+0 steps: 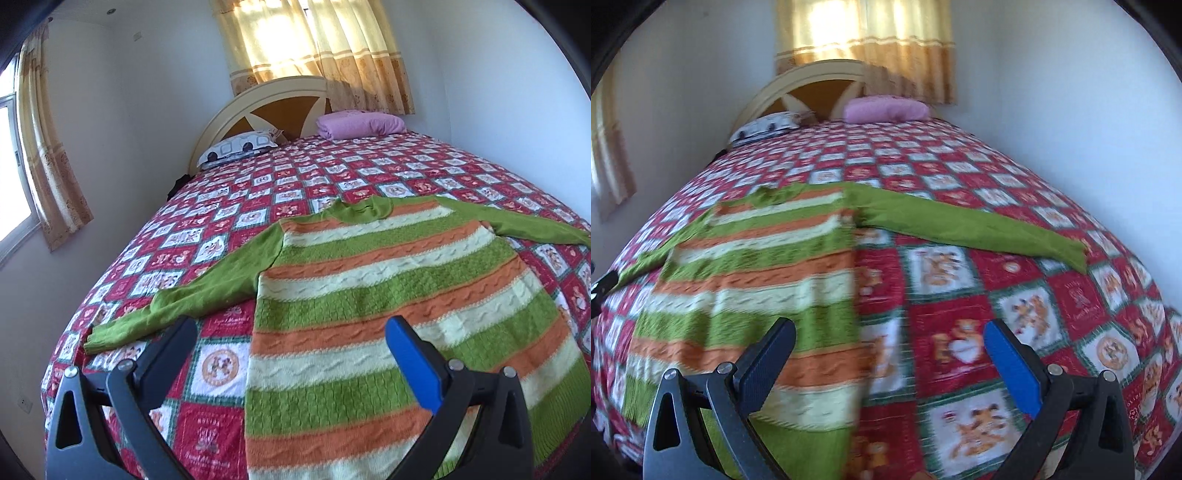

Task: Fold small clothes
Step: 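Move the right tool to the green sleeve cuff and grasp it, then lift the sleeve with the right tool and fold it across the sweater body, then open the right tool and release the sleeve onto the sweater, then move the left tool to the other sleeve cuff and grasp it, then lift the sleeve with the left tool and fold it over the body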

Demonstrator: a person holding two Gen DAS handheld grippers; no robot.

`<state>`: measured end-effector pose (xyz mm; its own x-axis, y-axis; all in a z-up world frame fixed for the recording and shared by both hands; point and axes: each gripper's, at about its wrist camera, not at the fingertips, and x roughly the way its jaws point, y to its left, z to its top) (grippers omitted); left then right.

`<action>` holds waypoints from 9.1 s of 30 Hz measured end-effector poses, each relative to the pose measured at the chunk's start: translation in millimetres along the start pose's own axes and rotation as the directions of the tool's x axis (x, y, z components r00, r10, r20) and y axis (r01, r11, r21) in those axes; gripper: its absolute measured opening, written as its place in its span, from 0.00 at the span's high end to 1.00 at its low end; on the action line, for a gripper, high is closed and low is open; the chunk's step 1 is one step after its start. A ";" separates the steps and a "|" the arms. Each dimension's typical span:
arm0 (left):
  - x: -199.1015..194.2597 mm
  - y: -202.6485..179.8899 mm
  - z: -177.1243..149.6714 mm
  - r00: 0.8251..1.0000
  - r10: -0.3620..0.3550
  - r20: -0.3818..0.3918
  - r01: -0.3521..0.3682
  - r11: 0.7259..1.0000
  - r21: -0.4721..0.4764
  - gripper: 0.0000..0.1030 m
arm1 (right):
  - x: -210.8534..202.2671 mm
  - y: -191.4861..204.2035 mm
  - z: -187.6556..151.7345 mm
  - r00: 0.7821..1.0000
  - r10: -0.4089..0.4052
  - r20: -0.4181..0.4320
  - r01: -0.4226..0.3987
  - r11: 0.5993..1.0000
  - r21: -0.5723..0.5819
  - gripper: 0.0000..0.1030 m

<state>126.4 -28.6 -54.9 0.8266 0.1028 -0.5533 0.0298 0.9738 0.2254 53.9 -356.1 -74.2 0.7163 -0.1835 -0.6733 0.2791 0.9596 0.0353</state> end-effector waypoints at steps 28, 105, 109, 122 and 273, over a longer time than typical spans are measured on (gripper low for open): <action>119.5 22.3 11.8 0.986 0.061 -0.156 -0.056 0.998 0.032 0.00 | 142.9 -239.3 74.5 0.947 -0.151 -0.284 0.267 0.862 0.432 0.37; 122.7 83.5 16.3 0.981 -0.162 -0.106 0.157 0.986 -0.050 0.00 | 157.5 244.9 110.4 0.912 0.296 -0.283 -0.388 0.845 -0.367 0.49; 143.6 50.8 37.8 0.963 -0.238 -0.127 0.237 0.971 -0.017 0.10 | 151.8 196.6 102.1 0.927 0.253 -0.276 -0.340 0.877 -0.339 0.49; 212.0 9.1 47.2 0.912 -0.333 -0.240 0.322 0.943 -0.086 0.93 | 143.9 134.3 44.6 0.939 0.227 -0.259 -0.305 0.896 -0.323 0.48; 57.1 18.9 205.4 0.874 -0.461 0.154 0.486 0.844 -0.227 0.92 | 81.4 75.7 73.7 0.965 0.263 -0.008 -0.253 0.920 -0.298 0.37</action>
<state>289.6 -46.0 82.5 0.7950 -0.3904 -0.4643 0.2986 0.9181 -0.2608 180.5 -314.2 -71.9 0.7591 0.0767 -0.6465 -0.1148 0.9932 -0.0169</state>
